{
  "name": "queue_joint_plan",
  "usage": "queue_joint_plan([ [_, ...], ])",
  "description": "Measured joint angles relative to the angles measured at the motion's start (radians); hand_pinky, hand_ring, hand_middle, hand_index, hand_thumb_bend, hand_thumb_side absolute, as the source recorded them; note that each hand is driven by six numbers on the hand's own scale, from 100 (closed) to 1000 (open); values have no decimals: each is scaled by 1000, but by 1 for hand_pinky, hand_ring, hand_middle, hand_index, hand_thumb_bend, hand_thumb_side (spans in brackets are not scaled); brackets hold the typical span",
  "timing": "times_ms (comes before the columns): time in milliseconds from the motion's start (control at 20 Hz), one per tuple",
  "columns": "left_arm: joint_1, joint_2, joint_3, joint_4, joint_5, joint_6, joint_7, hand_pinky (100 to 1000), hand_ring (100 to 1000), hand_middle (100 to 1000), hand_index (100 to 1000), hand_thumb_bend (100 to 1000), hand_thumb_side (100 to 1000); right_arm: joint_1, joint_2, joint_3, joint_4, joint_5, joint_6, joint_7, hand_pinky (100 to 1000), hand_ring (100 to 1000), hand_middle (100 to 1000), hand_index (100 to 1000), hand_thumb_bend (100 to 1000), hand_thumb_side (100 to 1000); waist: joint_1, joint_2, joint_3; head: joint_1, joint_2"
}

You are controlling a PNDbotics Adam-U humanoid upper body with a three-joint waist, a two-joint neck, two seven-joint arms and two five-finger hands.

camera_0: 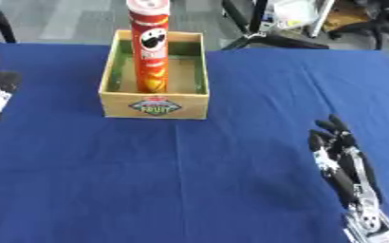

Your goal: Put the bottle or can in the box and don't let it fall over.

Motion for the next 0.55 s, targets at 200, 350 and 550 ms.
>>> queue_joint_plan([
  [200, 17, -18, 0, -13, -12, -28, -24, 840, 878, 891, 948, 627, 642, 3, 0, -3, 0, 2, -2, -7, 846, 822, 848, 1000, 327, 536, 0, -1, 3, -1, 1],
  [350, 25, -29, 0, -18, -21, -44, -40, 838, 874, 886, 948, 625, 645, 3, -1, -4, 0, 4, -1, -14, 846, 824, 849, 1000, 326, 534, 0, -7, 5, -1, 2],
  [550, 38, -44, 0, -19, -25, -56, -52, 837, 873, 883, 948, 624, 647, 3, -7, -6, 0, 8, -2, -18, 846, 823, 849, 1000, 327, 533, 0, -12, 5, -1, 6],
])
